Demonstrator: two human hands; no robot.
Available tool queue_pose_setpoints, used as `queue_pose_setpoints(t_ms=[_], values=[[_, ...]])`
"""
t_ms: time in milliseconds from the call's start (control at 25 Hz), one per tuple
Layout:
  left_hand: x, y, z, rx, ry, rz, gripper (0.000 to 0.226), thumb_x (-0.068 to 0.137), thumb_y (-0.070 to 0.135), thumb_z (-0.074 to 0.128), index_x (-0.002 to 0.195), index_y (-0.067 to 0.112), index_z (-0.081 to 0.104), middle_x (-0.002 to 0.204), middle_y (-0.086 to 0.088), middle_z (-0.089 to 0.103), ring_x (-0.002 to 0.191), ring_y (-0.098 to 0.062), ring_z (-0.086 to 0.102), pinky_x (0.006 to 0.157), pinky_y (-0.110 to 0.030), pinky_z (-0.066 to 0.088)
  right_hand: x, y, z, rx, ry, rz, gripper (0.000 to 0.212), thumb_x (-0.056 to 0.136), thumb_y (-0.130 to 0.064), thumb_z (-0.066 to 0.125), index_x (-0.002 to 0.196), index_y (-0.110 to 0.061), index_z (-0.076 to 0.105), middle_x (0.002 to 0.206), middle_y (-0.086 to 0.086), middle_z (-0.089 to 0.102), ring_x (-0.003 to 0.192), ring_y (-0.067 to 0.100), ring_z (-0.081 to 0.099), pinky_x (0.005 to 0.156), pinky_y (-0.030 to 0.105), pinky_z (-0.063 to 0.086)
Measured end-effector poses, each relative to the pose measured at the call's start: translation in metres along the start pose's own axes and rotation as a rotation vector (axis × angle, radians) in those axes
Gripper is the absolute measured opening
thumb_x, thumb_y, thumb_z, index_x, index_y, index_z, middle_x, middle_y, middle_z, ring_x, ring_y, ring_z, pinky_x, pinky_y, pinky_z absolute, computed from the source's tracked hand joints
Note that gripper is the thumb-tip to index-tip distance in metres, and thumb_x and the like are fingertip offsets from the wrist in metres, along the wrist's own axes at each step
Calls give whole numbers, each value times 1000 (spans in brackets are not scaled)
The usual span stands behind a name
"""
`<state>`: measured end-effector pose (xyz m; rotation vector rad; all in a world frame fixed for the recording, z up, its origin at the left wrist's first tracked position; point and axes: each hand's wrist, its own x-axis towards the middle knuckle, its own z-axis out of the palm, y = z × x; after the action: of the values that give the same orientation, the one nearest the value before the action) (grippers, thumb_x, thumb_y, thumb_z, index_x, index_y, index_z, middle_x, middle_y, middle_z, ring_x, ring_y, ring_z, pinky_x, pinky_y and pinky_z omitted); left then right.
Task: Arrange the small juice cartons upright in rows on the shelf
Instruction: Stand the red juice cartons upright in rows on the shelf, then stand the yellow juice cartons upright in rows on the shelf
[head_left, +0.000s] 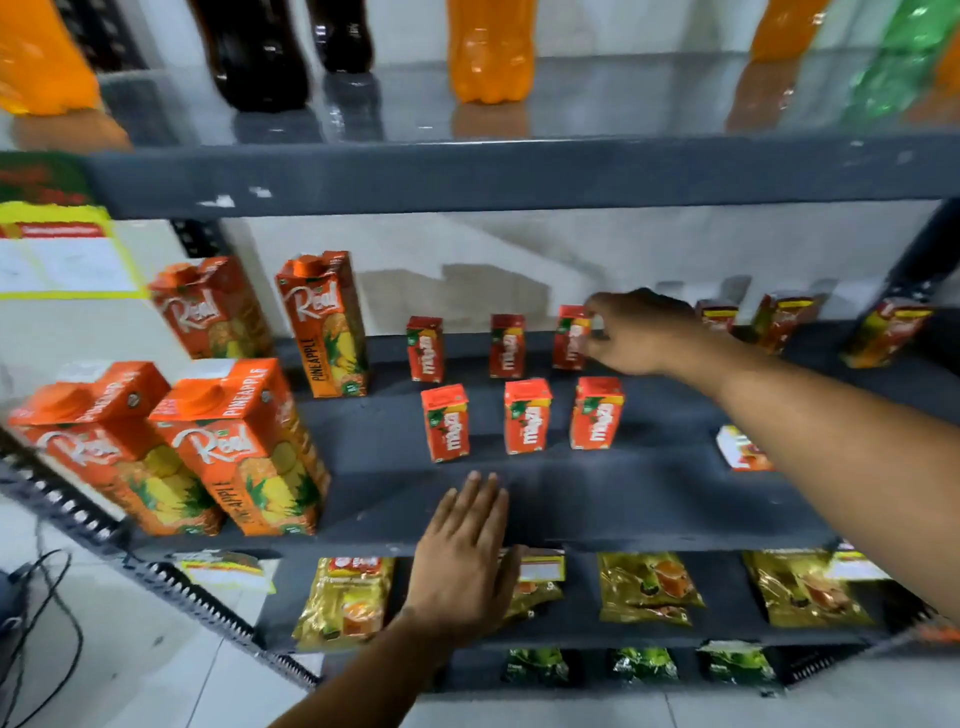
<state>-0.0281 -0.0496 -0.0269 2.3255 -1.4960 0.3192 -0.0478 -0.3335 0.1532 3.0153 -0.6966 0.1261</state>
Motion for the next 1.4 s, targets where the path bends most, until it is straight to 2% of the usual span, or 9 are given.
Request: queue_pose_setpoints(t_ms=[120,320,440,680,800,1040,1160,1280,1400], values=[[49,83,25,-59,-5,135,58,91,37,40,136,1,45,146,-18,43,139,-31,32,116,-43,21,-36,93,13,-16,-168,-8,47,85,-44,59,123,-19,53,123,14,62,107,33,58,84,40,50],[129,161,61,37,-188,12,62,98,41,27,147,3,20,158,-16,18,146,-28,11,117,-39,2,-93,195,23,40,-258,-25,45,82,-32,65,126,-23,58,129,7,62,115,28,57,93,35,46],[142,171,83,80,-315,-58,67,98,47,21,149,4,12,161,-13,8,147,-25,2,117,-36,-1,-112,218,44,50,-298,-94,45,80,-36,67,124,-29,58,128,2,61,113,26,56,90,31,44],[138,168,87,112,-365,-91,70,97,52,13,149,7,5,161,-10,-1,147,-20,-4,114,-32,-7,-102,204,88,12,-319,-172,53,77,-33,67,126,-21,52,125,10,61,110,31,57,88,45,50],[137,171,84,107,-367,-115,70,97,52,14,149,6,5,161,-10,0,147,-20,-4,114,-31,-7,-92,193,97,115,-201,-130,49,74,-37,68,118,-22,56,118,9,64,102,29,60,84,39,50],[136,169,88,84,-317,-118,71,96,54,14,149,6,10,161,-10,5,147,-21,-1,115,-32,-5,-97,158,134,751,423,336,54,65,-35,81,106,-12,55,103,8,55,98,25,53,78,28,37],[137,168,89,99,-296,-99,71,96,54,14,149,6,12,161,-11,7,147,-21,1,114,-32,-4,-104,149,147,888,444,447,71,61,-39,83,114,-12,45,112,8,50,107,27,51,80,30,41],[137,167,90,104,-312,-90,72,95,55,11,149,6,10,161,-11,4,147,-21,-1,115,-32,-5,-112,154,139,882,432,427,107,53,-66,79,136,-21,30,133,8,43,119,21,46,90,36,46],[138,167,90,103,-314,-89,73,95,55,10,149,7,7,161,-10,1,147,-20,-5,114,-32,-7,-107,165,112,743,411,387,107,54,-81,65,138,-21,33,136,10,44,116,23,52,90,42,50]])
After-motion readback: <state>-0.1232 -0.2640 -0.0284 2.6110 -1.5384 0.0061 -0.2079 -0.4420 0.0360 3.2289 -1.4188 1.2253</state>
